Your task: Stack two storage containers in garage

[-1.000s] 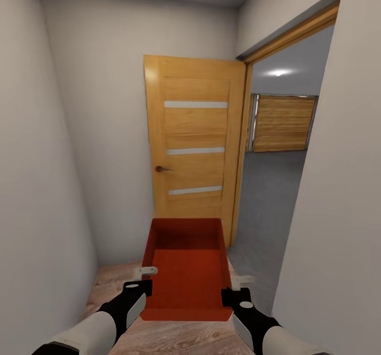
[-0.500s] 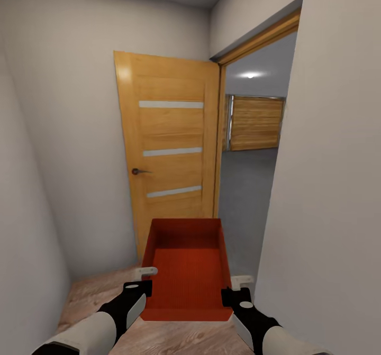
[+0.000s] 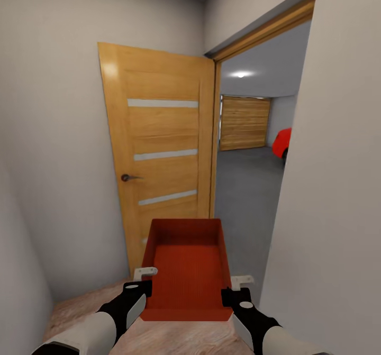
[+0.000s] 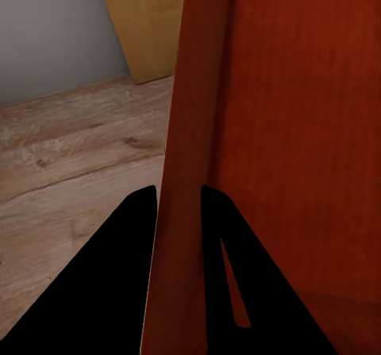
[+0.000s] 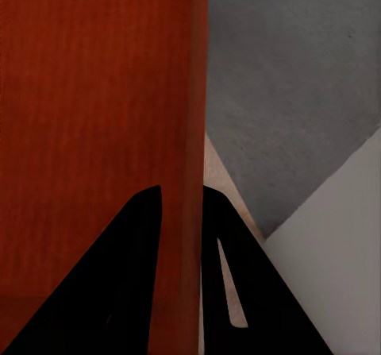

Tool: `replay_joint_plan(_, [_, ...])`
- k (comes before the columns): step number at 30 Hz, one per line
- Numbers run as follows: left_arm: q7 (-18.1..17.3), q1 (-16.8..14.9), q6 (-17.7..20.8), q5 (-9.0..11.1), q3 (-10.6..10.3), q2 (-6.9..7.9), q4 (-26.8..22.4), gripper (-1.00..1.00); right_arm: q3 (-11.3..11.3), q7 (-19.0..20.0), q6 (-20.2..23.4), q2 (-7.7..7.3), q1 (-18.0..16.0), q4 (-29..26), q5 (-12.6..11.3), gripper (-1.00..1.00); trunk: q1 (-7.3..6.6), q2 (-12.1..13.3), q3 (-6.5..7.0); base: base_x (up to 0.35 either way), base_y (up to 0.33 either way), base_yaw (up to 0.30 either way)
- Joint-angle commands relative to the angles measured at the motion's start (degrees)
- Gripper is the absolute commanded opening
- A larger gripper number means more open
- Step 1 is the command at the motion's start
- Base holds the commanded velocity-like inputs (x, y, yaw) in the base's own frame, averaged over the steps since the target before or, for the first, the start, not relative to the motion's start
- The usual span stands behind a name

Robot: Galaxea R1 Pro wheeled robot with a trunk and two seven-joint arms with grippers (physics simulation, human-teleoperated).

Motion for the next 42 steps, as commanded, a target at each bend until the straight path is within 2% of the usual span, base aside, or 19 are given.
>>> replay_joint_plan(1, [0.68, -0.04, -1.34, -1.20, 3.09, 2.93, -0.30, -1.00, -1.47, 0.13, -0.06, 0.01, 0.01, 0.07, -0.47, -1.00, 0.05, -0.04, -0.02, 0.293, 0.186, -0.004])
replay_joint_plan(18, [0.68, -0.04, -1.42, -1.20, 3.01, 2.93, -0.39, -1.00, -1.47, 0.13, -0.23, 0.01, 0.02, 0.07, -0.47, -1.00, 0.05, -0.04, -0.02, 0.282, 0.151, 0.000])
replay_joint_plan(19, [0.67, -0.04, -0.09, 0.19, -0.24, 0.38, -0.21, -1.00, 0.09, 0.01, -0.09, 0.01, 0.01, 0.07, -0.47, -1.00, 0.05, -0.05, -0.02, 0.000, 0.000, 0.000])
replay_joint_plan(22, [0.54, -0.04, -0.84, 4.71, -4.35, 1.02, -0.17, -1.00, 0.41, -0.19, -0.22, 0.09, 0.00, 0.12, -0.25, -1.00, 0.05, -0.05, -0.02, 0.000, 0.000, 0.000])
replay_joint_plan(30, [0.59, 0.04, -1.84, 12.81, -11.90, 2.12, -0.21, -1.00, 0.04, -0.61, -0.40, 0.38, -0.04, 0.16, 0.76, -1.00, 0.05, -0.05, -0.02, 0.000, 0.000, 0.000])
replay_joint_plan(36, [0.59, 0.04, -2.07, 16.42, -15.08, 2.43, -0.21, -1.00, -0.42, -0.43, -0.48, 0.37, -0.03, 0.16, 2.15, -1.00, 0.05, -0.05, -0.02, 0.000, 0.000, 0.000])
replay_joint_plan(42, [0.59, 0.04, -2.06, 17.23, -15.87, 2.48, -0.21, -1.00, -1.26, -0.36, -0.42, 0.36, -0.06, 0.16, 3.04, -1.00, 0.05, -0.05, -0.02, 0.000, 0.000, 0.000])
